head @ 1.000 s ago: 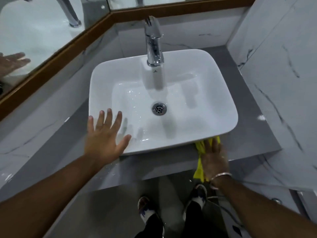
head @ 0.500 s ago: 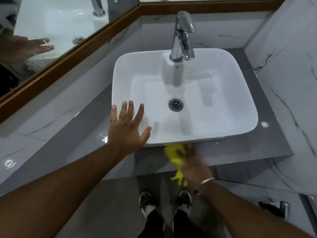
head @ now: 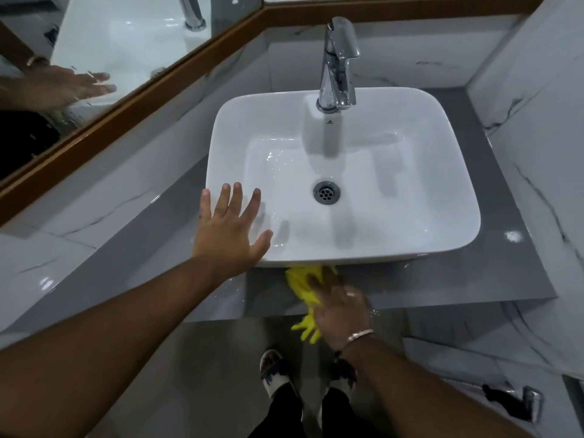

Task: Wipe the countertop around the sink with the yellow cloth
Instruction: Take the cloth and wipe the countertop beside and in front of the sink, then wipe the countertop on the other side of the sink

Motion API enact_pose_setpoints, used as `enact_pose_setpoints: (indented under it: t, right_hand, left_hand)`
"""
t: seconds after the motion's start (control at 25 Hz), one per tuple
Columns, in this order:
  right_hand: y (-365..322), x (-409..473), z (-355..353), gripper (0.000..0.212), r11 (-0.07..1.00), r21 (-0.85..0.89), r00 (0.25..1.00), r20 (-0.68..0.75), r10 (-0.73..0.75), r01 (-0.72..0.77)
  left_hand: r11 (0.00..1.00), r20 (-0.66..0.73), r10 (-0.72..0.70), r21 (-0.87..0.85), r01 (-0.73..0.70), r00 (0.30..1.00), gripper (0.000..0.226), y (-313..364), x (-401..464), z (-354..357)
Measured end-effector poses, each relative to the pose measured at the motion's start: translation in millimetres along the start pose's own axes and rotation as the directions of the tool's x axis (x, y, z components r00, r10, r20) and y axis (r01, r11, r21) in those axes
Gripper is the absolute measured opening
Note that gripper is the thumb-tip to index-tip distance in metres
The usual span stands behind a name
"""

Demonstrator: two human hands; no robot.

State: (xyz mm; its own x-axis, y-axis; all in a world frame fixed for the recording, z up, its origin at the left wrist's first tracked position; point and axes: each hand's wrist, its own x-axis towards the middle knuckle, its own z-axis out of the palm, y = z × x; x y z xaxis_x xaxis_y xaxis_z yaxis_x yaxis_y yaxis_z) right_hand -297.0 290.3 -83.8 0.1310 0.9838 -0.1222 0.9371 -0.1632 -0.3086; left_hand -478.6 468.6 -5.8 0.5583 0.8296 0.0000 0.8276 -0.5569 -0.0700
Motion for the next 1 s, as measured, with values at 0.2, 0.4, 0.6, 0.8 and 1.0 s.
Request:
enact_pose_setpoints:
  t: [0.2, 0.4, 0.6, 0.8, 1.0]
  right_hand:
    - [182.6, -28.2, -65.3, 0.052, 0.784, -0.105, 0.791, -0.104, 0.603, -0.612]
    - [97.1, -2.1, -47.5, 0.052, 0.878, -0.138, 0.882, 0.051, 0.468, -0.458]
    - [-4.7, 4.7, -38.3, 0.063, 0.998, 0.059, 0.958, 0.283, -0.045, 0.029]
    - [45.8, 12.1, -123.4, 0.04, 0.977, 0.008, 0.949, -0.241, -0.205, 0.213]
    - [71.7, 56.1, -134.3, 0.086, 0.938, -0.323, 0.99, 0.021, 0.139, -0.125]
  left_hand:
    - [1.0, 0.007, -0.014, 0.001, 0.014, 1.0, 0.075, 1.2, 1.4, -1.4]
    - [0.999, 0.031, -0.031, 0.015, 0.03, 0.999, 0.077, 1.8, 1.4, -2.8]
    - [0.999, 0.051, -0.034, -0.002, 0.034, 0.998, 0.076, 2.0, -0.4, -2.3]
    - [0.999, 0.023, -0.014, -0.033, 0.015, 1.0, 0.076, -2.5, 0.5, -0.4]
    - [0.998, 0.01, 0.005, -0.057, -0.005, 1.0, 0.078, -2.2, -2.6, -1.0]
